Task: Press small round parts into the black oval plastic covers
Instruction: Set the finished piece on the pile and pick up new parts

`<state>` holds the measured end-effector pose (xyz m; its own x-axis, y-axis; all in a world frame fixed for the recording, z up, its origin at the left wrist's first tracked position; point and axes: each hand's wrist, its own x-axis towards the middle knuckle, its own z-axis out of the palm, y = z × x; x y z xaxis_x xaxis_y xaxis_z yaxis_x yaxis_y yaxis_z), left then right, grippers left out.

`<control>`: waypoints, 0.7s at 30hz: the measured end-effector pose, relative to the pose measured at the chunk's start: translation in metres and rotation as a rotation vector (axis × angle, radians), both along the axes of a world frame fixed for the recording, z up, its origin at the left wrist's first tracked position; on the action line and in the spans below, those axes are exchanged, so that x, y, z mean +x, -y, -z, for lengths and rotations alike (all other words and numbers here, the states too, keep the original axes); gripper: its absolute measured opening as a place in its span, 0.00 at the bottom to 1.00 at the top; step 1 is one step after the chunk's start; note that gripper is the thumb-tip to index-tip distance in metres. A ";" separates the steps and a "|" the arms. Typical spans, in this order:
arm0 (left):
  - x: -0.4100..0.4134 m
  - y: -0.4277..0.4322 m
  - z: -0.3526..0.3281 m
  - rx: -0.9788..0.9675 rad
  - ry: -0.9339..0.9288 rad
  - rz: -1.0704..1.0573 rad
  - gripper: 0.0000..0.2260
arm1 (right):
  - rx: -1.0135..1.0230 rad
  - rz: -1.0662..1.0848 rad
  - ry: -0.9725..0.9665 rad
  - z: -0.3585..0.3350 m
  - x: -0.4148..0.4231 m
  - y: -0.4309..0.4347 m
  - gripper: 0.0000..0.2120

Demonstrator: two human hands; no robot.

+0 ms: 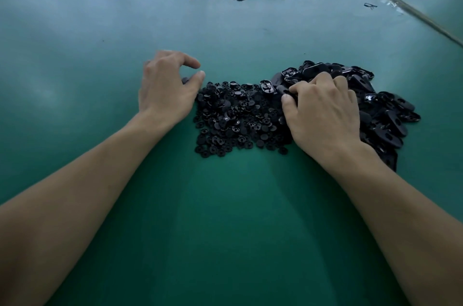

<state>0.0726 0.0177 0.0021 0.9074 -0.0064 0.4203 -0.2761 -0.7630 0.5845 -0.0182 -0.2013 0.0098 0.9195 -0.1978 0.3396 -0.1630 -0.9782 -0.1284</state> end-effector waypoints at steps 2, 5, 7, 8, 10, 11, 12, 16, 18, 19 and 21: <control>-0.002 0.003 0.000 0.014 0.076 0.004 0.07 | 0.004 -0.001 0.015 0.001 0.000 -0.001 0.16; -0.013 0.010 -0.002 0.077 0.240 0.037 0.07 | 0.015 0.003 0.023 0.001 0.000 -0.001 0.14; -0.021 0.015 -0.003 0.111 0.318 0.092 0.07 | 0.015 0.018 0.005 0.000 0.000 -0.001 0.15; -0.024 0.018 -0.003 0.112 0.343 0.122 0.07 | 0.011 0.027 -0.011 0.000 0.000 -0.002 0.16; -0.031 0.024 -0.004 0.096 0.363 0.183 0.08 | 0.002 0.035 -0.042 -0.001 0.000 -0.003 0.19; -0.034 0.027 -0.004 0.091 0.366 0.215 0.08 | 0.002 0.036 -0.052 -0.001 0.000 -0.003 0.19; -0.036 0.029 -0.004 0.092 0.366 0.250 0.08 | 0.005 0.035 -0.059 -0.001 0.000 -0.003 0.19; -0.038 0.029 -0.003 0.109 0.315 0.367 0.08 | 0.020 0.023 -0.053 -0.003 0.001 -0.005 0.15; -0.036 0.029 -0.002 0.111 0.289 0.390 0.08 | 0.023 0.021 -0.027 -0.004 0.001 -0.007 0.14; -0.036 0.029 -0.001 0.108 0.282 0.398 0.08 | 0.026 0.021 -0.008 -0.004 0.001 -0.008 0.14; -0.035 0.029 0.000 0.095 0.270 0.410 0.08 | 0.029 0.014 0.016 -0.004 0.000 -0.008 0.12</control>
<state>0.0381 -0.0111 0.0025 0.6811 -0.3894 0.6200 -0.6963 -0.6063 0.3841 -0.0180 -0.1929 0.0140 0.9111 -0.2205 0.3484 -0.1743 -0.9717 -0.1592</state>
